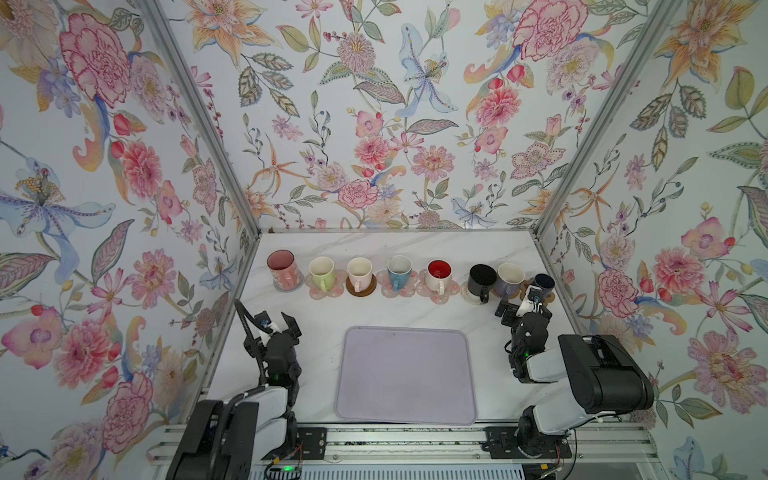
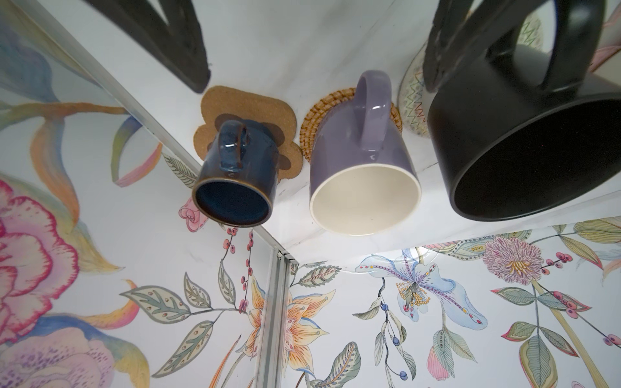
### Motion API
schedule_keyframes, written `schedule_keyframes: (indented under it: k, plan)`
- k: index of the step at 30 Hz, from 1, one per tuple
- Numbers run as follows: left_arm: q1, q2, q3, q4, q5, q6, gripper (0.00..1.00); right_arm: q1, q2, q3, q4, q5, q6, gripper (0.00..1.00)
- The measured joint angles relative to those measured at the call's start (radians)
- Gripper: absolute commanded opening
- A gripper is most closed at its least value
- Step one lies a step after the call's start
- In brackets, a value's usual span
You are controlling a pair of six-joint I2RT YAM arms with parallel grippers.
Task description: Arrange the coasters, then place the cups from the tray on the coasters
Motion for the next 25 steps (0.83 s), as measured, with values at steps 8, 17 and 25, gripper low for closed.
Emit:
schedule_keyframes:
  k: [8,17,25]
  plan:
    - [0.034,0.293,0.08,0.286,0.166,0.054,0.99,-0.001,0.0,0.0,0.0,0.0,0.0,0.99]
    - [0.023,0.301,0.24,0.16,0.201,0.085,0.99,-0.002,0.0,0.002,-0.015,-0.001,0.0,0.99]
    - [0.023,0.307,0.24,0.146,0.201,0.096,0.99,-0.034,-0.001,0.043,-0.072,-0.043,0.004,0.99]
